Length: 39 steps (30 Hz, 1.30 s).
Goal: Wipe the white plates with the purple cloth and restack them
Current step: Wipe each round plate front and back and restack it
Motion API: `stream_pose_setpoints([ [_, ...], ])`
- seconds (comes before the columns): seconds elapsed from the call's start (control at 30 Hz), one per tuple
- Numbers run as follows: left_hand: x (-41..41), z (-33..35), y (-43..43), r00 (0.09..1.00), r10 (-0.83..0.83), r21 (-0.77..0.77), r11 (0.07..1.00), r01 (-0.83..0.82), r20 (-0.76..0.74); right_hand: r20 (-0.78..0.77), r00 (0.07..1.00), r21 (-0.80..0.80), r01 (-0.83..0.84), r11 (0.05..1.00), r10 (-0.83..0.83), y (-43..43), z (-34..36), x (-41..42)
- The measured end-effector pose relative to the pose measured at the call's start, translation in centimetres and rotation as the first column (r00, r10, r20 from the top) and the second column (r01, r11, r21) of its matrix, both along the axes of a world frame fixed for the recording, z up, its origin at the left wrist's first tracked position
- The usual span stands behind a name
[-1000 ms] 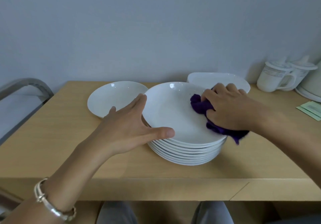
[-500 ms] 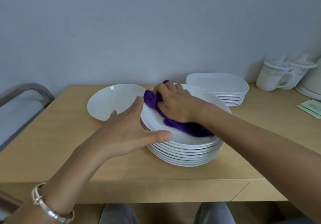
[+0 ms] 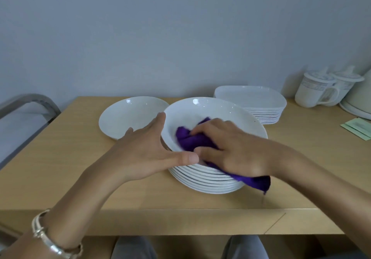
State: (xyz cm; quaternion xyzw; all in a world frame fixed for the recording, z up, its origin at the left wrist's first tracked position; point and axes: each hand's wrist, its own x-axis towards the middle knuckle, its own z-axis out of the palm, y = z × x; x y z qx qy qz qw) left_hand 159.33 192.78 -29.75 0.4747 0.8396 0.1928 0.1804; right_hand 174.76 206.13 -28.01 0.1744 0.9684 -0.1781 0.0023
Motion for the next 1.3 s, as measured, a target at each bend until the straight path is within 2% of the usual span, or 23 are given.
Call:
stream_pose_setpoints([
  [0.1, -0.2, -0.2, 0.0, 0.999, 0.019, -0.004, 1.0, -0.019, 0.04, -0.054, 0.991, -0.072, -0.123, 0.99, 0.119, -0.9, -0.5, -1.8],
  [0.23, -0.2, -0.2, 0.0, 0.996, 0.008, 0.046, 0.999, -0.012, 0.085, -0.109, 0.988, 0.075, -0.102, 0.992, 0.11, 0.9, -1.7, -4.8],
  [0.37, -0.3, -0.2, 0.0, 0.997, -0.003, 0.036, 0.999, 0.0, 0.076, -0.153, 0.988, 0.23, 0.036, 0.972, 0.0, 3.7, -2.3, -7.4],
  [0.47, -0.2, 0.0, 0.0, 0.997, 0.071, -0.06, 0.996, -0.069, 0.032, -0.177, 0.977, 0.388, 0.178, 0.904, -0.116, 6.6, -2.1, -6.1],
  [0.53, -0.2, 0.0, 0.0, 0.998, 0.063, -0.067, 0.996, -0.061, 0.023, -0.177, 0.968, 0.447, 0.238, 0.862, -0.176, 7.8, -2.1, -4.0],
  [0.67, -0.2, 0.1, 0.0, 0.999, 0.05, -0.073, 0.996, -0.05, 0.006, -0.149, 0.955, 0.399, 0.296, 0.868, -0.257, 8.3, -1.7, -1.0],
  [0.77, 0.2, 0.5, 0.0, 0.999, 0.034, -0.06, 0.998, -0.035, -0.009, -0.134, 0.915, 0.242, 0.403, 0.883, -0.381, 8.9, -0.7, -0.1],
  [0.83, 0.2, 0.5, 0.0, 1.0, 0.028, -0.058, 0.998, -0.029, -0.008, -0.141, 0.867, 0.182, 0.498, 0.848, -0.478, 8.7, -0.4, 0.7],
  [0.9, 0.0, 0.4, -0.1, 1.0, 0.017, -0.04, 0.999, -0.016, 0.004, -0.149, 0.831, 0.229, 0.556, 0.799, -0.535, 7.3, -0.6, 1.3],
  [0.97, -0.1, 0.2, -0.2, 1.0, 0.004, -0.023, 1.0, -0.003, 0.014, -0.135, 0.857, 0.342, 0.511, 0.788, -0.497, 4.8, -1.3, 1.6],
  [1.03, -0.3, 0.0, -0.1, 1.0, 0.012, -0.017, 1.0, -0.012, 0.023, -0.093, 0.915, 0.394, 0.396, 0.83, -0.393, 2.5, -1.6, 1.4],
  [1.1, -0.3, -0.2, 0.0, 0.999, 0.008, 0.002, 1.0, -0.008, 0.048, -0.067, 0.954, 0.306, 0.3, 0.904, -0.294, 0.6, -1.1, 1.0],
  [1.17, -0.5, -0.4, -0.1, 0.997, -0.012, 0.037, 0.999, 0.01, 0.07, -0.043, 0.983, 0.12, 0.181, 0.976, -0.177, -1.2, -0.3, 0.2],
  [1.23, -0.5, -0.3, -0.1, 0.996, -0.014, 0.049, 0.999, 0.01, 0.087, -0.023, 0.999, -0.003, 0.043, 0.999, -0.044, -2.1, 0.0, -1.0],
  [1.3, -0.5, -0.2, -0.1, 0.994, -0.018, 0.049, 0.999, 0.013, 0.109, 0.021, 1.0, -0.031, -0.013, 0.999, 0.013, -1.8, 0.1, -2.5],
])
